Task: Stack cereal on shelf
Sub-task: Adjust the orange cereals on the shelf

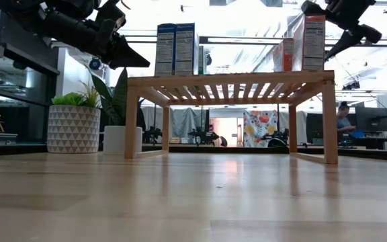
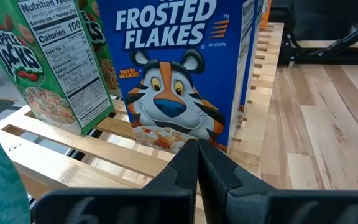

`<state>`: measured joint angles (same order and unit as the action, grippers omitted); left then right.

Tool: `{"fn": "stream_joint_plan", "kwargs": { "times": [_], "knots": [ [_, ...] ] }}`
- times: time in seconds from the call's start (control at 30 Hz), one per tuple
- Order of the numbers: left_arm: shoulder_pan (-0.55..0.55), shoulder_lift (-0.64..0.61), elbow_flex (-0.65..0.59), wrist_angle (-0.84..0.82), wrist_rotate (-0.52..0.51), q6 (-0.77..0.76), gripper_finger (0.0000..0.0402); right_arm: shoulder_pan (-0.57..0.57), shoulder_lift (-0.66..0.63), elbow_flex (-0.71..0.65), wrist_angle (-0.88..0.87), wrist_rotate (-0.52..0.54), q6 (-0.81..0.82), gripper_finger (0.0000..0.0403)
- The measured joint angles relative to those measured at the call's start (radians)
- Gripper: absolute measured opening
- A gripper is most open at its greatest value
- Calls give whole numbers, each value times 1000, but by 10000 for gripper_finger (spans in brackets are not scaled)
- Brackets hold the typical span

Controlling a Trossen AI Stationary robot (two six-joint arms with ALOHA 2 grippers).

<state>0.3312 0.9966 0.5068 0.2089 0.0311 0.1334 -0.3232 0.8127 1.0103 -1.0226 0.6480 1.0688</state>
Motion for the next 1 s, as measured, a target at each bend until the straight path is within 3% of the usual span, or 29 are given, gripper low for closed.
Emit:
{"fn": "stream_joint_plan", "kwargs": {
  "times": [0.37,0.73,1.0],
  "knots": [
    [0,0,0,-1,0,1,0,-151,67,0,136,-153,-167,273],
    [0,0,0,-7,0,-1,0,-165,56,0,137,-290,-189,273],
    [0,0,0,-8,0,-1,0,-164,11,3,128,-226,-233,273]
  ]
}}
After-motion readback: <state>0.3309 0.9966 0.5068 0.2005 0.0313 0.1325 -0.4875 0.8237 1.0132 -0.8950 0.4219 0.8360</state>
